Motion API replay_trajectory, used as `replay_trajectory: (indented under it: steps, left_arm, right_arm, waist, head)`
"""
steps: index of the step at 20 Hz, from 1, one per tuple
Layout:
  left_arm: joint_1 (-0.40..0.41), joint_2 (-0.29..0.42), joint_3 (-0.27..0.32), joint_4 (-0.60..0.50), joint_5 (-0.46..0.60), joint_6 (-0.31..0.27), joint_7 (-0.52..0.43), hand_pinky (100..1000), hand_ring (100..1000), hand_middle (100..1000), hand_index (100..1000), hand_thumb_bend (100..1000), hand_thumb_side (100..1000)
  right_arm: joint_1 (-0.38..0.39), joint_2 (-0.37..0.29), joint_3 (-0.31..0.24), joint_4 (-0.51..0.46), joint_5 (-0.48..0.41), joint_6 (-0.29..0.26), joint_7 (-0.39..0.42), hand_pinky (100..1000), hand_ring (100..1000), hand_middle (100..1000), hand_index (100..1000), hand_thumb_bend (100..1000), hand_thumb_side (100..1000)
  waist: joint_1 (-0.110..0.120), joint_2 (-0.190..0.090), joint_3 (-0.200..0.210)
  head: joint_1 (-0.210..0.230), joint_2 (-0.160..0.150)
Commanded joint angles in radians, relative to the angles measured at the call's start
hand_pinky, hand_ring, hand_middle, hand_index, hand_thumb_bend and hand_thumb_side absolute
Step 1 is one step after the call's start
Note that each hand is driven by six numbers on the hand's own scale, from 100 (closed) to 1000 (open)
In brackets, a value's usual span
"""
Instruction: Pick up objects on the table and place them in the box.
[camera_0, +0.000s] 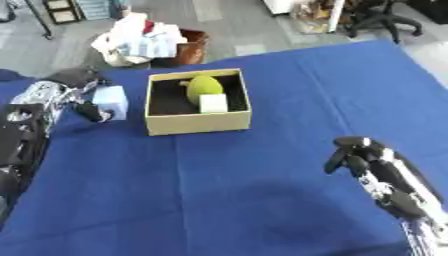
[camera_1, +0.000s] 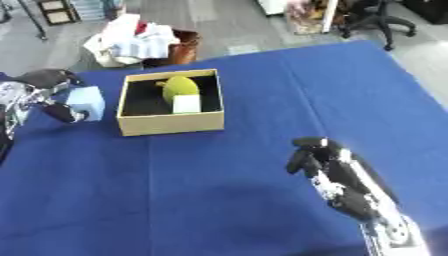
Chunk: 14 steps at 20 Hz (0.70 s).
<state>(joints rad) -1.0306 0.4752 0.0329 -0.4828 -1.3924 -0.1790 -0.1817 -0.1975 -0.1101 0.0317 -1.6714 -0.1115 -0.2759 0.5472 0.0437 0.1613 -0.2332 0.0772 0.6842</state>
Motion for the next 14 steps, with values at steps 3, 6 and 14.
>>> replay_trajectory:
  steps: [3, 6, 14]
  left_arm:
    - [-0.01, 0.018, 0.001, -0.001, 0.015, -0.001, 0.019, 792, 684, 641, 797, 238, 343]
    - [-0.015, 0.025, 0.008, -0.022, 0.068, -0.026, 0.009, 772, 640, 587, 765, 136, 301]
    - [-0.034, 0.066, -0.048, -0.27, 0.248, -0.136, -0.052, 770, 628, 569, 757, 100, 260]
  right_arm:
    - [-0.012, -0.011, -0.003, -0.013, -0.001, -0.005, -0.001, 575, 585, 542, 778, 100, 457]
    - [-0.01, -0.011, -0.003, -0.012, 0.0, -0.005, -0.001, 575, 586, 542, 778, 100, 457]
    - [-0.004, -0.015, -0.005, -0.011, 0.002, -0.005, -0.002, 576, 586, 542, 778, 100, 457]
  waist:
    - [-0.017, 0.002, 0.003]
    - [-0.017, 0.0, 0.006]
    - [-0.013, -0.007, 0.015]
  head:
    - [0.001, -0.009]
    - [0.0, -0.006]
    - [-0.011, -0.002]
